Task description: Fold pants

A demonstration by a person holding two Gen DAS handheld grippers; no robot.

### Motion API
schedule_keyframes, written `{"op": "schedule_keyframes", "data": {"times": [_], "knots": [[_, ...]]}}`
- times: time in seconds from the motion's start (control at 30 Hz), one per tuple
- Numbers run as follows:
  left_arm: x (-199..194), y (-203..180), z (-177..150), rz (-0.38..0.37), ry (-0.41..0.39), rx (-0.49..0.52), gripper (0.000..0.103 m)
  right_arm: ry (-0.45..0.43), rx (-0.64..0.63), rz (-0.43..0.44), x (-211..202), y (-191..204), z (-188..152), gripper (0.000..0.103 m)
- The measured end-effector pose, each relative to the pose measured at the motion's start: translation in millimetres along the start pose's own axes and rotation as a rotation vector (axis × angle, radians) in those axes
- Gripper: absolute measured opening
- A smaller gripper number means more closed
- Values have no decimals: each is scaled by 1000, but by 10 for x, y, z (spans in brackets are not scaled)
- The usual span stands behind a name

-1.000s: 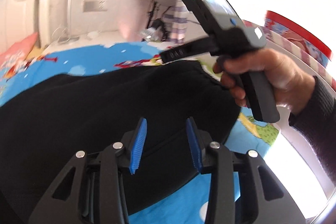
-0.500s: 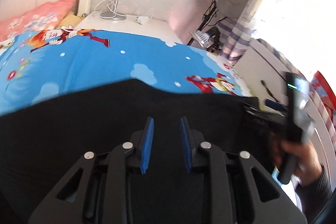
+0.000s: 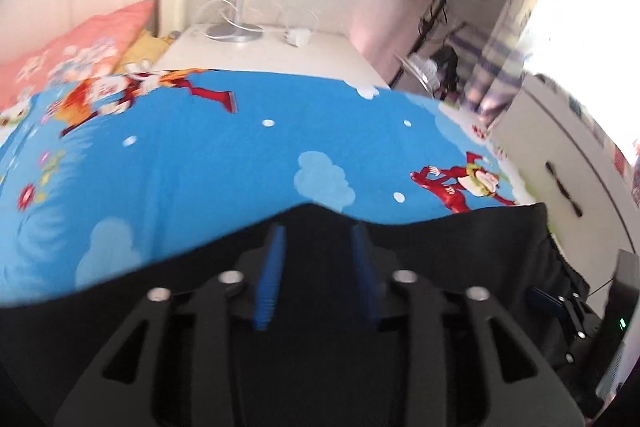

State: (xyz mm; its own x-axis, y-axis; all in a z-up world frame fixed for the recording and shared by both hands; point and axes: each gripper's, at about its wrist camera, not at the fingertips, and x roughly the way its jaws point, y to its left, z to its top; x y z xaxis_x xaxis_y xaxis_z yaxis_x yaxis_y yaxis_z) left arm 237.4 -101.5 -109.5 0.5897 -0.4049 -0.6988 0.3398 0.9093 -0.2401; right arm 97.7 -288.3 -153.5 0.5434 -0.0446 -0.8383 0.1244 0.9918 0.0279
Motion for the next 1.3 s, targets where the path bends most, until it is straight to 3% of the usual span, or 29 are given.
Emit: {"op": "schedule_keyframes", "data": {"times": [0.07,0.13,0.2,0.23,0.3,0.37,0.5,0.63,0.7,0.77,0.83,0.93,1.0,1.1,1.13,1.2,1.3], "knots": [[-242,30,-225,11,-25,-37,62,0,-16,-3,11,10,-21,98],[-419,65,-444,78,-19,-85,73,0,-17,-12,14,30,-23,99],[-580,81,-677,77,-9,-155,84,2,-8,-15,23,34,-16,99],[-655,55,-791,71,-8,-166,94,5,-2,-16,22,33,-19,99],[-796,8,-953,73,-45,-132,101,21,19,-17,22,24,-1,99],[-878,18,-1101,74,-80,-92,101,44,31,-26,23,27,20,99],[-885,173,-1330,215,-69,-78,101,27,10,-13,8,32,6,99],[-1041,528,-1494,325,-81,-158,101,-44,83,47,-304,-3,-31,98],[-1166,723,-1553,394,-80,-169,100,-100,88,75,-521,119,-74,98],[-1337,961,-1603,428,-94,-211,89,-140,71,117,-685,292,-140,98],[-1552,1269,-1636,419,-115,-285,74,-185,57,162,-839,532,-261,98],[-2003,1791,-1697,511,-197,-390,49,-211,-54,179,-877,952,-432,98],[-2422,2238,-1806,545,-276,-549,47,-179,-119,166,-796,1141,-531,97],[-2992,2873,-2079,533,-376,-789,45,-100,-148,162,-620,1217,-620,94],[-3088,2991,-2149,525,-388,-828,45,-43,-156,150,-483,1225,-662,95],[-3277,3277,-2319,475,-419,-938,45,-77,-166,151,-496,1229,-710,95],[-3380,3498,-2501,379,-421,-1010,45,-77,-164,152,-503,1235,-724,95]]}}
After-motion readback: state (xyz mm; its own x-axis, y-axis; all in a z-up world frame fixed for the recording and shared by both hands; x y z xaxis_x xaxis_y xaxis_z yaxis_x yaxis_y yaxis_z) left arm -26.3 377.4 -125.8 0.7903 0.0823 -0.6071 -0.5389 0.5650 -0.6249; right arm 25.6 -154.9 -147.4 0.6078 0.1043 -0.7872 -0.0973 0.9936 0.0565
